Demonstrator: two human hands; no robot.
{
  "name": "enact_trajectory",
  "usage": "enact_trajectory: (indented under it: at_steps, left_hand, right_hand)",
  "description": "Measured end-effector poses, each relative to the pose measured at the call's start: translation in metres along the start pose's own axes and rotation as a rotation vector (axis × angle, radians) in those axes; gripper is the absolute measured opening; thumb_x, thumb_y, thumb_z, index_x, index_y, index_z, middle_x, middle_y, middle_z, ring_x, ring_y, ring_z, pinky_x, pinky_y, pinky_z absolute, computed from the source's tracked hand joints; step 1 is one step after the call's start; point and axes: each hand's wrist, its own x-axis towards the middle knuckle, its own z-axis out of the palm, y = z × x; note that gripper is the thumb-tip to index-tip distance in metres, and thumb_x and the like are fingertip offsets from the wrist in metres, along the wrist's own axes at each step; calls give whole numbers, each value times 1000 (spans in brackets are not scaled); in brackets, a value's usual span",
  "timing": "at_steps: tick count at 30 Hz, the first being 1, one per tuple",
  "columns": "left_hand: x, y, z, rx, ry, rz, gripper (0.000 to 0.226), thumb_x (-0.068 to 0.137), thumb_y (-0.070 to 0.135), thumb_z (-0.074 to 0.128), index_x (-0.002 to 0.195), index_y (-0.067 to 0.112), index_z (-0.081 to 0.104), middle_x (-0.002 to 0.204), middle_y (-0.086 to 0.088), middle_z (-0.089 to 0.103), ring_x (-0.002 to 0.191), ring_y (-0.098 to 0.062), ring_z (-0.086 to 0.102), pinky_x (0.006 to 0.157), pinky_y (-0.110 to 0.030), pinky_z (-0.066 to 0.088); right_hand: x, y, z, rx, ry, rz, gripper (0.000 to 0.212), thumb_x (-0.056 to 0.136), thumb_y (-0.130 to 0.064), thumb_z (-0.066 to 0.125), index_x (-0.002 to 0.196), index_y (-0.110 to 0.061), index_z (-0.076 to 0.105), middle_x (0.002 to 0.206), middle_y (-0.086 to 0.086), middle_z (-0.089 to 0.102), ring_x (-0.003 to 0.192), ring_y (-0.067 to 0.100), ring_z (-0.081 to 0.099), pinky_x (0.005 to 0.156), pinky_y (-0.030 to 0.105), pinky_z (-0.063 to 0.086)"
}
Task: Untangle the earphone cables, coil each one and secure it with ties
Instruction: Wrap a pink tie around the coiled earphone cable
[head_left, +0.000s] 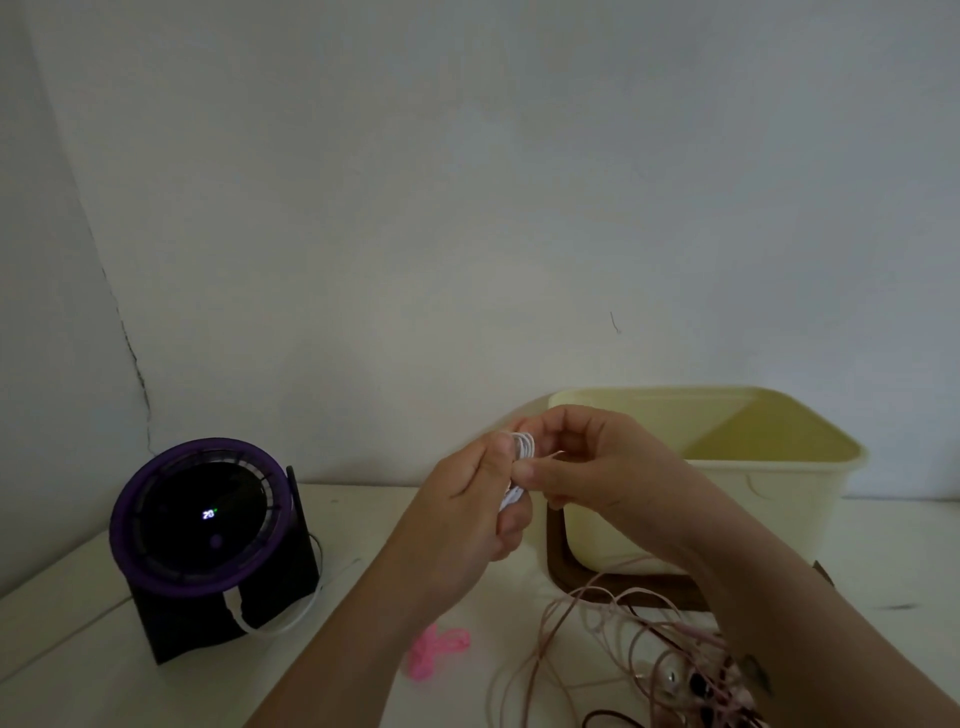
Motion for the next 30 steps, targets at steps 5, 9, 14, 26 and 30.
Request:
enact_trajectory:
  at_steps: [5,9,14,26,30]
  left_hand:
    - [-2,3,-2,-88,-128,-36,43,83,47,35,113,22,55,52,12,43,44,-2,34,41,-16,28]
    - [-5,3,-1,-139,-187,-34,38,85,51,33,97,34,65,58,11,50,46,-2,34,43,-15,27]
    - [-2,1,-6,-96,-164,-48,52,87,63,34,74,25,66,61,1,47,48,-6,36,45,-17,31]
    - [-17,12,-20,679,-146,8,11,98,35,37,98,35,49,84,15,59,74,3,57,71,-18,45]
    - [-18,13,-20,638,-183,46,19,95,38,42,114,42,44,88,24,56,86,10,55,75,-11,43]
  right_hand:
    - [-2,-3,-5,30,-115,-45,37,71,-12,78,106,-14,68,90,0,68,71,11,60,65,24,48]
    - [-5,-8,-3,5,-151,-105,26,69,-12,71,95,-11,72,76,6,67,61,12,55,63,22,49]
    - [-2,-9,2,13,-39,-145,11,65,-18,73,75,-12,71,68,12,66,56,16,57,57,22,48]
    - [2,-3,4,-39,43,-139,13,60,-17,72,72,-12,70,57,3,65,50,11,57,51,20,49]
    - [1,-4,7,-74,28,-165,8,60,-21,73,68,-18,72,61,5,68,54,14,60,52,21,51]
